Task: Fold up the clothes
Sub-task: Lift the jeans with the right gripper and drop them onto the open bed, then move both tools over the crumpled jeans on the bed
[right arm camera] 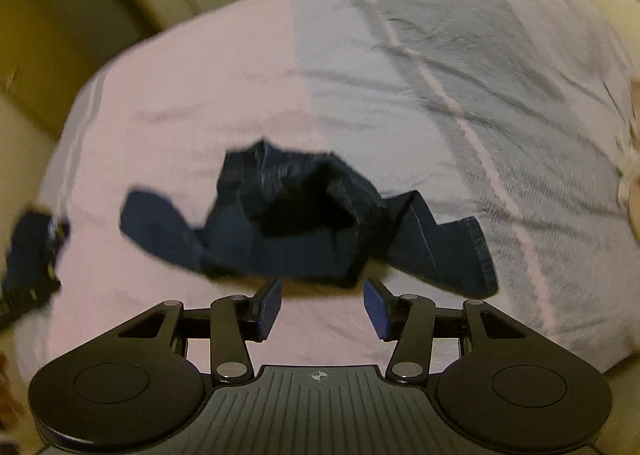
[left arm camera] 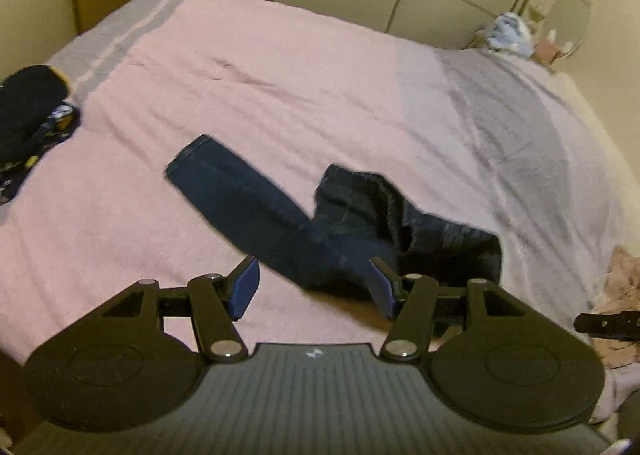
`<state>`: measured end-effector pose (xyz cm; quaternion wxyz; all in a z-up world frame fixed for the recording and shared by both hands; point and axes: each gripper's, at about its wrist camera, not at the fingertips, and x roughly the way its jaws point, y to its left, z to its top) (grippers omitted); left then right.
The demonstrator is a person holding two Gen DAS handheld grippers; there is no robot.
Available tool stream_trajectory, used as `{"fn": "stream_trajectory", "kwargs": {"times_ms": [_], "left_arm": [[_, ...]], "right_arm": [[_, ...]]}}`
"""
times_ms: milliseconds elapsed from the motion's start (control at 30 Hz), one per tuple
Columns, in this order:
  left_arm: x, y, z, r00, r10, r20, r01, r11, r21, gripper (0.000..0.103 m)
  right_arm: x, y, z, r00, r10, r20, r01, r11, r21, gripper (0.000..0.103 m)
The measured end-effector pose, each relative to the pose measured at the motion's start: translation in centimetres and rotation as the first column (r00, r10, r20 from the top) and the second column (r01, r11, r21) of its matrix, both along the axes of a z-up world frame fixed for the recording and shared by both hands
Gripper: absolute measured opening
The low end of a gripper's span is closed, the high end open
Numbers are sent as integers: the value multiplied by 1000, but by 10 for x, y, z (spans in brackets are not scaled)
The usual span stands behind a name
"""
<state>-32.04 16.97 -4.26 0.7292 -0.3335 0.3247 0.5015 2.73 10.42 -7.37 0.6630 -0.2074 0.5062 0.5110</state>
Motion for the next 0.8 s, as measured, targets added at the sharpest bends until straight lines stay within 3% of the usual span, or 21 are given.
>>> {"fn": "stream_trajectory", "kwargs": {"times_ms": [67, 133, 267, 533, 800], "left_arm": [[1, -17, -2, 999, 22, -48, -22, 1000, -4, 55], [6, -35, -5, 996, 36, -86, -36, 999, 2, 55], [14, -74, -8, 989, 69, -131, -70, 998, -5, 56], [24, -136, -8, 974, 101, -203, -104, 995, -1, 57], [25, -163, 2, 974, 96, -206, -93, 995, 23, 57]], "right_arm": [[-40, -39, 6, 1000, 29, 12, -29, 1000, -8, 50], [-36, -61, -13, 998, 52, 23, -51, 999, -18, 50], [-42, -101, -5, 993, 100, 60, -98, 995, -31, 50], [-36, -144, -18, 985, 161, 66, -157, 985, -65, 50], [-32, -164, -16, 983, 167, 74, -164, 986, -42, 50]]}}
